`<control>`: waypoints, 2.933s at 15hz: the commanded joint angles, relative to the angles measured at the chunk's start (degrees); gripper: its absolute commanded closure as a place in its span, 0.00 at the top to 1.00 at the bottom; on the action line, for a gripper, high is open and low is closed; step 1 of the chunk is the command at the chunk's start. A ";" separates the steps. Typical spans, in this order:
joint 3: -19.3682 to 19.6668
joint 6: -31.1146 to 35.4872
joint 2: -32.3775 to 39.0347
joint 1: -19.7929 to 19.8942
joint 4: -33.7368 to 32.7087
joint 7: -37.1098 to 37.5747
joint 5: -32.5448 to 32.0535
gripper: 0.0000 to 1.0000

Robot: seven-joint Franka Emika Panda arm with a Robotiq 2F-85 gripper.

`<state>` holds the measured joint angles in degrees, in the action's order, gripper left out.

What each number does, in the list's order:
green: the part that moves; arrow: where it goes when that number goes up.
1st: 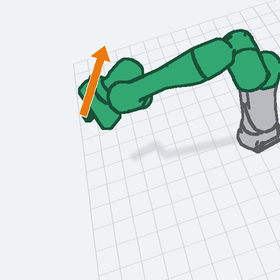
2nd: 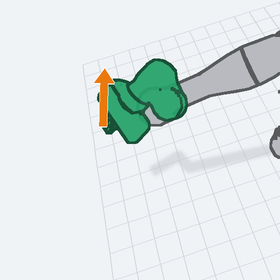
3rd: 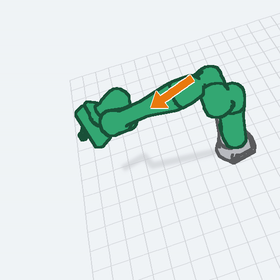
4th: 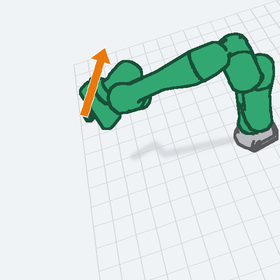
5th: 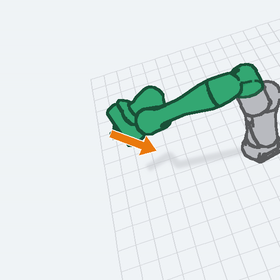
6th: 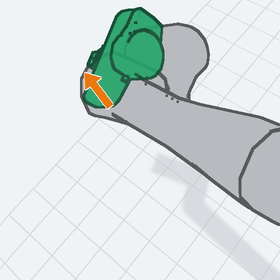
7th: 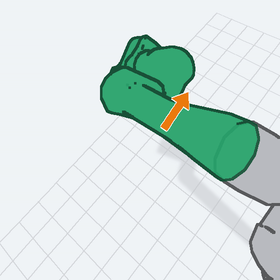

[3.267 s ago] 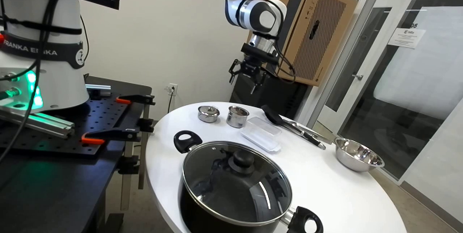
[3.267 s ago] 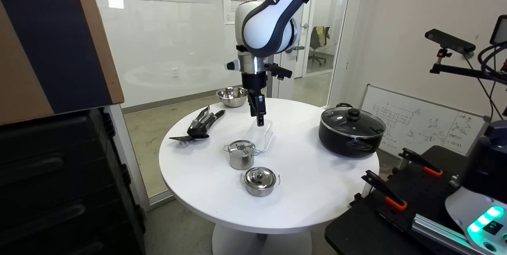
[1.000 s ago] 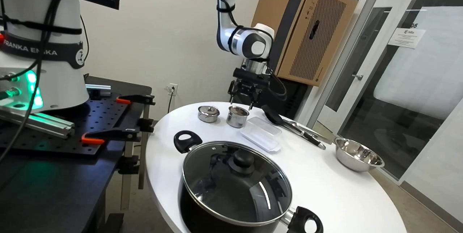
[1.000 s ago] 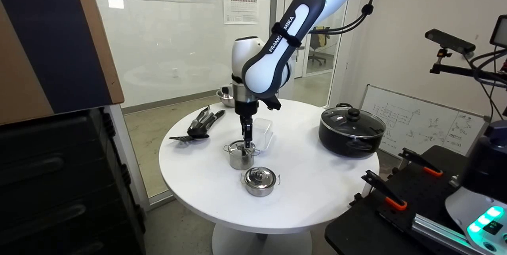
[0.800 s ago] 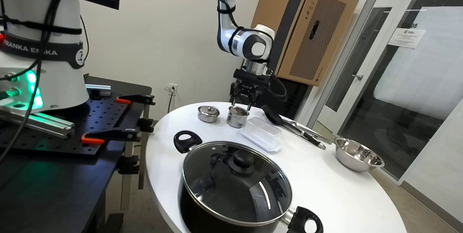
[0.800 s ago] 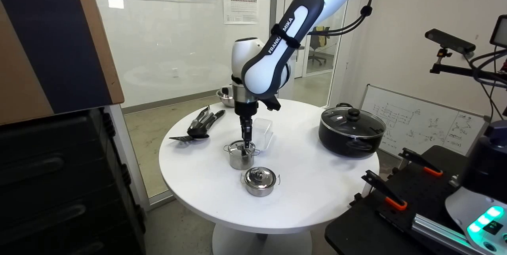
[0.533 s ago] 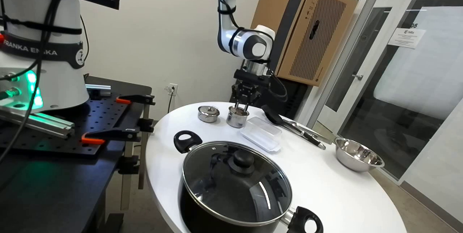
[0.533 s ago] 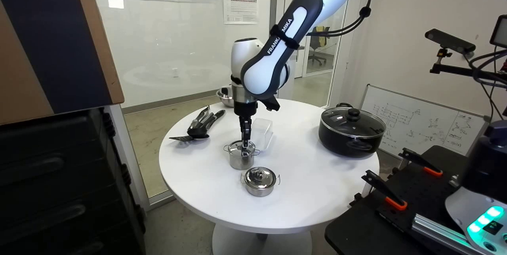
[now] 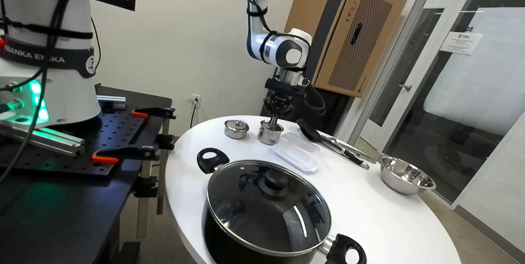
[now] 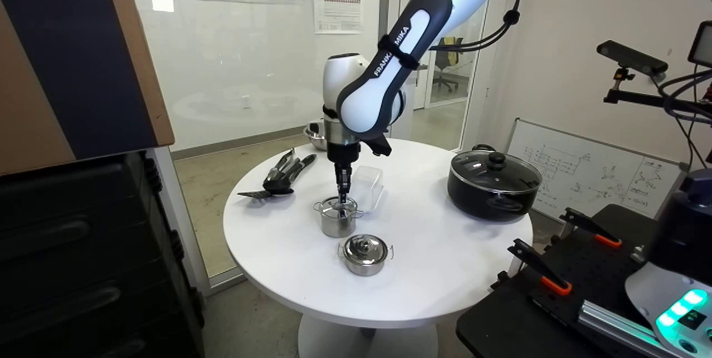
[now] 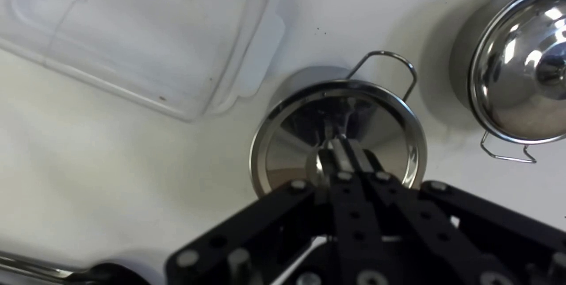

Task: Take the silver lid from the silver pot farthest away from you and put it on the table

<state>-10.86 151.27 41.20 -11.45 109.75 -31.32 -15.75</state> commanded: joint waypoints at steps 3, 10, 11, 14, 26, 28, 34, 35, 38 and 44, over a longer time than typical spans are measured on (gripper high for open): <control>-1.94 -2.29 -0.57 1.21 -0.97 0.28 0.07 0.00; -3.66 -4.91 -10.11 3.43 5.39 -0.11 0.10 0.00; -3.49 -6.15 -11.19 3.84 6.63 -0.20 0.36 0.00; -2.83 -10.09 -13.17 5.03 10.38 -0.30 1.05 0.00; 2.21 -1.23 -9.57 4.34 17.10 7.65 -2.32 0.00; 3.43 -0.78 -7.68 2.46 16.26 9.70 -3.76 0.00; 8.77 1.00 -3.41 -3.11 13.79 17.24 -9.44 0.00; 9.40 1.53 -2.64 -3.72 13.14 18.23 -10.19 0.00; 10.75 2.51 -1.06 -5.37 11.60 20.84 -11.63 0.00; 10.69 1.98 -1.22 -6.48 10.74 21.36 -11.91 0.55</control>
<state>-0.88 152.82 40.18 -16.87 121.12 -11.75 -26.04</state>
